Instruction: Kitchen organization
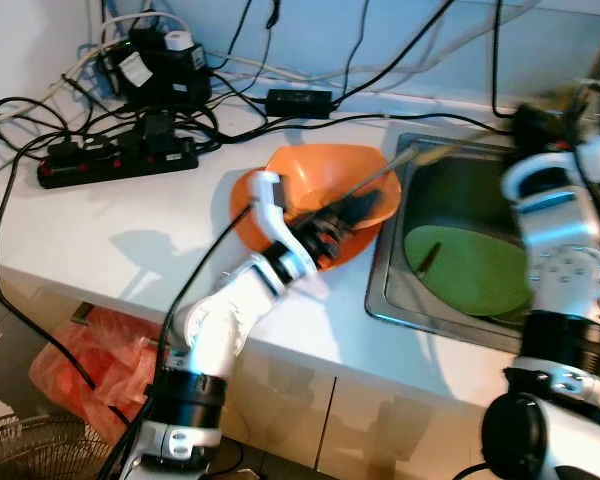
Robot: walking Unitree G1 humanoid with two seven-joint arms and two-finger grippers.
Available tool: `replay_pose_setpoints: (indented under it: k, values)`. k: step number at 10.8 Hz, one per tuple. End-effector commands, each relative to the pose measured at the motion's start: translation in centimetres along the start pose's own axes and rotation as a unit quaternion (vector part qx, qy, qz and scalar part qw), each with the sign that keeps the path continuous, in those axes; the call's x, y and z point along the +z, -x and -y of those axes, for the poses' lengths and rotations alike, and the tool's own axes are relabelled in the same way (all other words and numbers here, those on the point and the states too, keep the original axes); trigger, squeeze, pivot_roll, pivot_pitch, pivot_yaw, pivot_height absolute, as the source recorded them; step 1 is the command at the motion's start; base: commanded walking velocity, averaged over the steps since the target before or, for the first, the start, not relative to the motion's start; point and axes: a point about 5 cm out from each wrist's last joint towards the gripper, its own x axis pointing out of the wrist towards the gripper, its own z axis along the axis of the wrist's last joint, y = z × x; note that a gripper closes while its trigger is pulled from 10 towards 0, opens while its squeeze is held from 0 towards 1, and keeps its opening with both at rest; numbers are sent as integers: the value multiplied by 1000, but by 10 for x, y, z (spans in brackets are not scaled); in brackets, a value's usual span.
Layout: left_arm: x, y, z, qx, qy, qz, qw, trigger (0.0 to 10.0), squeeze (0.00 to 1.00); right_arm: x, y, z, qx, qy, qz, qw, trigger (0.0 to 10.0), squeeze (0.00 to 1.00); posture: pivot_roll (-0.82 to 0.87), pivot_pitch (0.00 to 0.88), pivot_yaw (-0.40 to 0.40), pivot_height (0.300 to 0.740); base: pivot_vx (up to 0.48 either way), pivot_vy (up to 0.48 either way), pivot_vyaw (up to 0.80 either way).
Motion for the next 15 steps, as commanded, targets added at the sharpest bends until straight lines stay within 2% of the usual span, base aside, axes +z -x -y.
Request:
replay_pose_setpoints:
  k: [1, 2, 3, 4, 5, 6, 7, 8, 9, 10, 11, 12, 13, 14, 15]
  values:
    - [-3, 2, -1, 6, -26, -16, 1000, 10000, 1000, 9, -2, 1, -8, 9, 19, 1000, 0, 0, -12, 38, 32, 740, 0, 0, 0]
    - [-2, 2, 3, 2, -76, -25, 997, 10000, 1000, 13, -2, 12, -34, 56, 23, 998, 0, 0, -11, 35, 34, 740, 0, 0, 0]
    - [1, 1, 6, -5, -106, -31, 994, 10000, 1000, 13, -1, 20, -55, 86, 21, 994, 0, 0, -9, 36, 33, 740, 0, 0, 0]
    - [1, 1, 7, -7, -112, -33, 993, 10000, 1000, 13, -1, 22, -61, 93, 21, 994, 0, 0, -9, 36, 33, 740, 0, 0, 0]
    - [1, 1, 6, 2, -179, -61, 982, 10000, 1000, 7, 1, 35, -102, 161, -7, 982, 0, 0, -8, 35, 35, 740, 0, 0, 0]
    - [1, 2, 5, 5, -213, -74, 974, 10000, 1000, 1, 4, 48, -140, 208, -39, 967, 0, 0, -5, 34, 34, 740, 0, 0, 0]
    - [0, 3, 5, 8, -227, -80, 971, 10000, 1000, -10, 8, 62, -172, 233, -81, 954, 0, 0, -5, 36, 35, 740, 0, 0, 0]
    - [-3, 2, 6, 6, -243, -88, 966, 10000, 1000, -17, 13, 75, -202, 236, -109, 944, 0, 0, -4, 37, 34, 740, 0, 0, 0]
    - [-4, 2, 7, 4, -246, -90, 965, 10000, 1000, -19, 15, 78, -209, 239, -115, 941, 0, 0, -3, 38, 33, 740, 0, 0, 0]
    - [-6, 2, 8, -3, -256, -97, 962, 10000, 1000, -20, 17, 82, -220, 258, -125, 932, 0, 0, -3, 38, 35, 740, 0, 0, 0]
    - [-7, 3, 9, -11, -264, -105, 959, 10000, 1000, -21, 17, 85, -226, 272, -131, 926, 1961, 0, -3, 39, 36, 740, 0, 0, 0]
    - [-8, 3, 10, -13, -267, -107, 958, 10000, 1000, -24, 17, 84, -225, 274, -138, 925, 7882, 0, -4, 40, 37, 740, 0, 0, 0]
    - [-9, 2, 10, -14, -268, -108, 957, 10000, 1000, -28, 18, 83, -223, 277, -145, 923, 9569, 0, -3, 42, 35, 740, 0, 0, -800]
    - [-10, 3, 10, -14, -269, -108, 957, 10000, 1000, -29, 18, 82, -221, 278, -145, 924, 10000, 0, -3, 43, 34, 740, 0, 0, -800]
    - [-10, 3, 10, -14, -270, -108, 957, 10000, 1000, -29, 17, 82, -220, 279, -145, 923, 10000, 0, -3, 44, 33, 740, 0, 0, -800]
